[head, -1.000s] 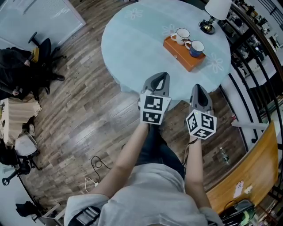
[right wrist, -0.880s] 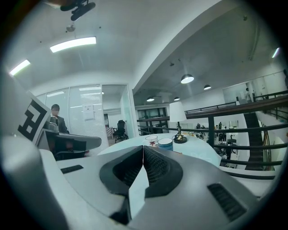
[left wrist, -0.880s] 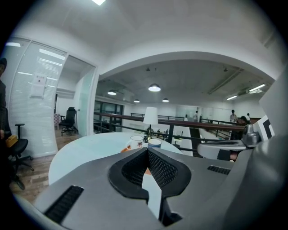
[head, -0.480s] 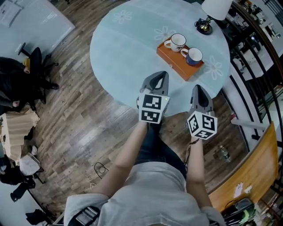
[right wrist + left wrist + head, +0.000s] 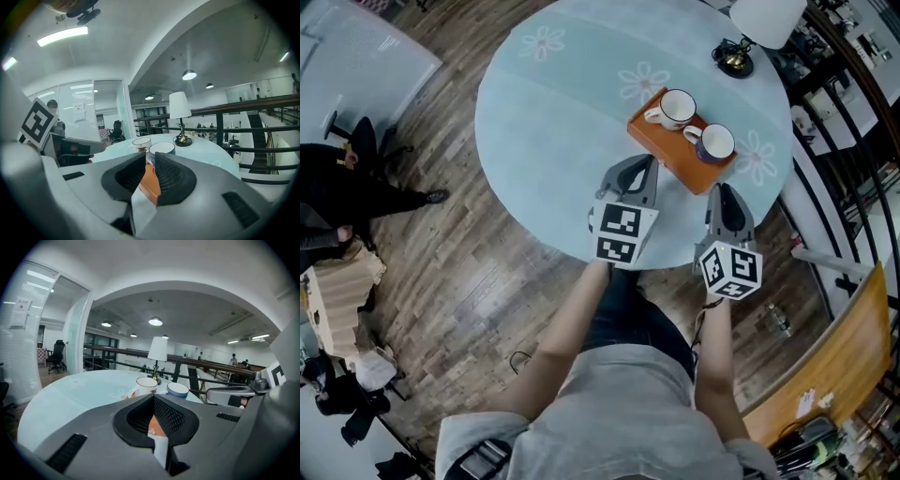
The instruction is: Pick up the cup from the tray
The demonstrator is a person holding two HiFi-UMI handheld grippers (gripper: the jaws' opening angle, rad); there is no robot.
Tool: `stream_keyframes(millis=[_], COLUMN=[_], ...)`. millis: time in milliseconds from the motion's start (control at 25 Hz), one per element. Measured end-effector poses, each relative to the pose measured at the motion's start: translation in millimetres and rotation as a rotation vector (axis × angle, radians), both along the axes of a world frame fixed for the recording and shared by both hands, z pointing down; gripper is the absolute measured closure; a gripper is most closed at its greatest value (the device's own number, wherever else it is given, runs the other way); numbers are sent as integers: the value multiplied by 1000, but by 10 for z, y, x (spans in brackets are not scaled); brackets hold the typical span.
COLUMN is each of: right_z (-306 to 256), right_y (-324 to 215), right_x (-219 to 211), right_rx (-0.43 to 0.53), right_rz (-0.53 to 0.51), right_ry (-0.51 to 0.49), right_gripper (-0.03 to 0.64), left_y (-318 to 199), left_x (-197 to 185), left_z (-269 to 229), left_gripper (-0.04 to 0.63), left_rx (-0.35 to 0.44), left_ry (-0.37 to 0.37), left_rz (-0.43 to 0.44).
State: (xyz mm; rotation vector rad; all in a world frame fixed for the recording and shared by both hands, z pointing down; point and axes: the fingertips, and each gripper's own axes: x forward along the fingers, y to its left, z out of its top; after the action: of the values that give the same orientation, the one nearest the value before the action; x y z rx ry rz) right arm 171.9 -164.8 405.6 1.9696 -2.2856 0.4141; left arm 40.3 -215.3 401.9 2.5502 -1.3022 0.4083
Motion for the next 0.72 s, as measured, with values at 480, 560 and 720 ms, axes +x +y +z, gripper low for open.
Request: stream_keyframes(millis=[480,560,720], right_z=[333,334,387], right_y=[-401,-445,-522], right_x=[31,48,48], right_rx=[-95,-93,-104], right_rz=[6,-2,-42], right_ry=[-34,-9,21], right_gripper=[376,360,321], left_y=[-362,-390,-393], left_x=[49,67,121], left_z=[243,280,358], left_gripper=[588,588,588], left_rx=[-52,-55,-72], left_ry=[-1,-4,7], left_rz=[73,86,108])
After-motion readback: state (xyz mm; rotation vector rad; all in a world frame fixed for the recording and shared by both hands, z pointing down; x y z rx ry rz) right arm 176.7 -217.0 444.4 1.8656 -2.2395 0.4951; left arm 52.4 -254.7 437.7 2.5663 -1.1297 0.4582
